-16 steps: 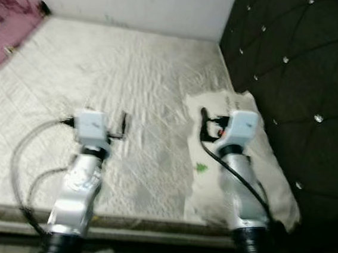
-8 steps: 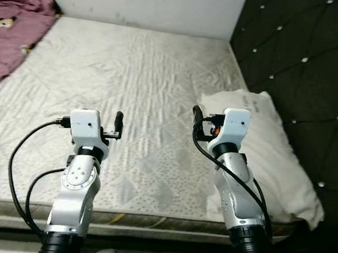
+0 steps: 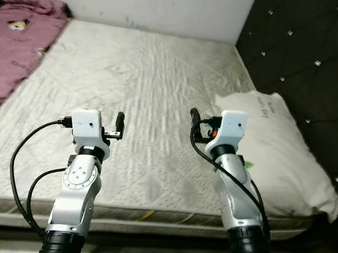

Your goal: Clean up the room

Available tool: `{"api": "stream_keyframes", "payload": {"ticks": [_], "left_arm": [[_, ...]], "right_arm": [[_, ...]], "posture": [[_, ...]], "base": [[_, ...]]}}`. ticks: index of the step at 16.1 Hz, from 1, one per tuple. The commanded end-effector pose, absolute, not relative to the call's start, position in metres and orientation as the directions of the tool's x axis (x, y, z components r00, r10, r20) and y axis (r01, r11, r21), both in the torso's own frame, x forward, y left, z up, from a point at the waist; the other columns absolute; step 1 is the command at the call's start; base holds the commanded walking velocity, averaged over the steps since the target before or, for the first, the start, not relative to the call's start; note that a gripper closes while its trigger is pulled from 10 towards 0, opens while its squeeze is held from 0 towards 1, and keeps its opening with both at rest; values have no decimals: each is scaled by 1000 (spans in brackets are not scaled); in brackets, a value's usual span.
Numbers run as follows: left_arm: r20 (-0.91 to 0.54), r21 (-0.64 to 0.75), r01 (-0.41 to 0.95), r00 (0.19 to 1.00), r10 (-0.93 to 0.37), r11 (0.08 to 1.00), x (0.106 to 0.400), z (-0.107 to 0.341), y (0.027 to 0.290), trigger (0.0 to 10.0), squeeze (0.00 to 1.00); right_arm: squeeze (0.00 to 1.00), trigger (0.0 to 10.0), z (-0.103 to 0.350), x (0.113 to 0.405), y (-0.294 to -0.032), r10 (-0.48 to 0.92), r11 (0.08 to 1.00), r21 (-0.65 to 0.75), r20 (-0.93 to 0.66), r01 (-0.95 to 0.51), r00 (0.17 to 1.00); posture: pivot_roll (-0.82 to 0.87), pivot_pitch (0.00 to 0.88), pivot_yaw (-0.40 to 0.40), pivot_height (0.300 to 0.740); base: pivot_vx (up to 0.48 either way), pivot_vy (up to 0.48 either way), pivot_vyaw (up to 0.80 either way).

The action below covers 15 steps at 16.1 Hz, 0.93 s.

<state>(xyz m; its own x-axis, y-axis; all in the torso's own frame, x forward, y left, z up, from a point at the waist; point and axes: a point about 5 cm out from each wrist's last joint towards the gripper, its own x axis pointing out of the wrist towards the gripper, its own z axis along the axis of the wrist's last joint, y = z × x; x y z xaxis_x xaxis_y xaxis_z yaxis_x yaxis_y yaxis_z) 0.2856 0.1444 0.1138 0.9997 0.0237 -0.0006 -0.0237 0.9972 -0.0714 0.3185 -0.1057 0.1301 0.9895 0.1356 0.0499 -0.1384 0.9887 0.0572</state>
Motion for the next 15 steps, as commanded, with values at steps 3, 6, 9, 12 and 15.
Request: {"api": "stream_keyframes", "payload": {"ticks": [3, 6, 9, 12, 15], "left_arm": [[-6, -79, -4, 1000, 4, 997, 286, 114, 137, 10000, 0], [-5, -81, -3, 1000, 3, 997, 288, 115, 136, 10000, 0], [-8, -83, -5, 1000, 4, 997, 288, 115, 136, 10000, 0], [-10, -84, -7, 1000, 6, 996, 288, 115, 136, 10000, 0], [-2, -83, -5, 1000, 5, 997, 288, 116, 136, 10000, 0]], "right_arm": [[0, 10000, 129, 319, -115, 109, 992, 59, 44, -112, 993], [0, 10000, 129, 321, -113, 117, 991, 60, 40, -120, 992], [0, 10000, 128, 320, -113, 116, 991, 59, 38, -118, 993], [0, 10000, 128, 320, -113, 116, 991, 57, 34, -117, 993], [0, 10000, 128, 320, -113, 116, 992, 56, 34, -117, 993]], "posture": [[36, 0, -48, 740], [35, 0, -49, 740], [35, 0, -49, 740], [33, 0, -49, 740], [32, 0, -49, 740]], "base": [[0, 480, 0], [0, 480, -800], [0, 480, -148], [0, 480, 0], [0, 480, 0]]}}
